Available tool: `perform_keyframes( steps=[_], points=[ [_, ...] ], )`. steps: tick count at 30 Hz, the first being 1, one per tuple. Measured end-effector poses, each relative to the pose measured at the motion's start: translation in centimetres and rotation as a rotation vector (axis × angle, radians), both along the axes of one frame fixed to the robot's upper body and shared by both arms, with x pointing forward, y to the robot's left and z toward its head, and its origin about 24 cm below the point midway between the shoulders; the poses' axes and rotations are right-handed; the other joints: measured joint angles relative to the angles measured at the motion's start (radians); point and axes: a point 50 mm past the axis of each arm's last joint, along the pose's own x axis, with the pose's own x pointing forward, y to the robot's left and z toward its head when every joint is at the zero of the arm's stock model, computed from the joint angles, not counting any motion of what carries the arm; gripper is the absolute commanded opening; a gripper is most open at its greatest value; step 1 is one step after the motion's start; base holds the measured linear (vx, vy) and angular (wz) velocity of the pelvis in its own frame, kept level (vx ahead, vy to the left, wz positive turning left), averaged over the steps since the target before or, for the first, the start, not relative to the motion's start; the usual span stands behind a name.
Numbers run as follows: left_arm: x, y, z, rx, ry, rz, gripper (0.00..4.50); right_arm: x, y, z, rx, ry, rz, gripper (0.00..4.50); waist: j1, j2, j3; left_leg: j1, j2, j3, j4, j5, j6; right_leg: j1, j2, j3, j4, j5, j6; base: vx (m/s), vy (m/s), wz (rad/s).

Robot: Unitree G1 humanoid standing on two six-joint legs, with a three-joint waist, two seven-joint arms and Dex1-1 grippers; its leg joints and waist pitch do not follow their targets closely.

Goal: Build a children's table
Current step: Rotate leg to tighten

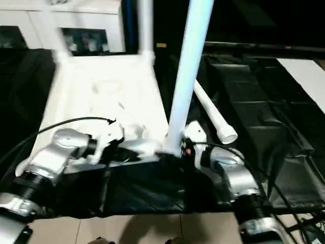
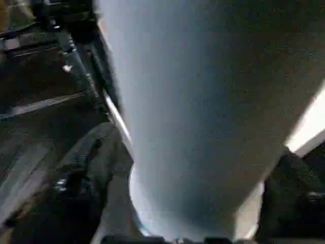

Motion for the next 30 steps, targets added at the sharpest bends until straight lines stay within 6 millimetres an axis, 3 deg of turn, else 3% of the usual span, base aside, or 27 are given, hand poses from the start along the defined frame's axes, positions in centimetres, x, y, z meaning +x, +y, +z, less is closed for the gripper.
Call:
perform_keyframes(
  steps=[7, 16, 19, 25, 30],
  points=[
    [-0.2, 0.3, 0.0, 0.004, 0.009, -0.051, 0.0, -0.4, -0.4, 0.2, -0.025, 0.021, 0.085, 2.84, 0.004, 0.0, 0.0, 0.0, 0.0, 0.0, 0.0, 0.0, 0.0, 0.0, 0.0, 0.0, 0.0, 0.0, 0.0, 0.0, 0.0, 0.0],
    [-0.1, 0.4, 0.0, 0.0, 0.013, -0.048, 0.0, -0.7, 0.2, 0.1, 0.004, 0.055, 0.061, 2.73, 0.01, -0.001, 0.0, 0.0, 0.0, 0.0, 0.0, 0.0, 0.0, 0.0, 0.0, 0.0, 0.001, 0.0, 0.0, 0.0, 0.0, 0.0],
    [0.3, 0.4, -0.2, -0.001, 0.0, 0.044, 0.0, -0.2, 0.9, -0.5, 0.041, 0.055, -0.095, 2.73, 0.004, -0.003, -0.001, 0.004, 0.0, 0.0, 0.001, 0.001, -0.001, 0.003, 0.0, 0.0, 0.002, 0.0, 0.0, 0.0, 0.0, 0.0],
    [0.9, -2.0, -0.9, -0.021, -0.007, 0.254, 0.0, 1.8, 2.3, -1.5, 0.089, 0.032, -0.514, 2.72, -0.035, -0.007, -0.005, 0.011, 0.0, 0.0, 0.001, 0.001, -0.002, 0.007, 0.0, 0.001, 0.0, -0.003, 0.005, 0.0, 0.0, 0.0],
    [1.0, -3.0, -1.3, -0.018, -0.036, 0.335, 0.0, 2.7, 3.4, -1.7, 0.068, 0.021, -0.661, 2.72, -0.04, -0.007, -0.012, 0.011, 0.0, 0.0, 0.001, 0.001, -0.002, 0.007, 0.0, 0.0, 0.0, -0.003, 0.005, 0.0, 0.0, 0.0]
  ],
)
